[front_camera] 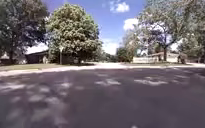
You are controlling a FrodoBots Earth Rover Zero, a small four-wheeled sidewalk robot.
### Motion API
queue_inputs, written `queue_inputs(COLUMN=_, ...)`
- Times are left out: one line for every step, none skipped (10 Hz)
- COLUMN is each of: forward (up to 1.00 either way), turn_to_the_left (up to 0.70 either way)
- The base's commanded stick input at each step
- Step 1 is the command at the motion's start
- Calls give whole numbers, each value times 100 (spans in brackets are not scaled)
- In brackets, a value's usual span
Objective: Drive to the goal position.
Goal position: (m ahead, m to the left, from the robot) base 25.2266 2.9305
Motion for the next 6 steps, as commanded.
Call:
queue_inputs(forward=85, turn_to_the_left=-34)
queue_inputs(forward=85, turn_to_the_left=-34)
queue_inputs(forward=85, turn_to_the_left=-34)
queue_inputs(forward=85, turn_to_the_left=-10)
queue_inputs(forward=85, turn_to_the_left=0)
queue_inputs(forward=85, turn_to_the_left=0)
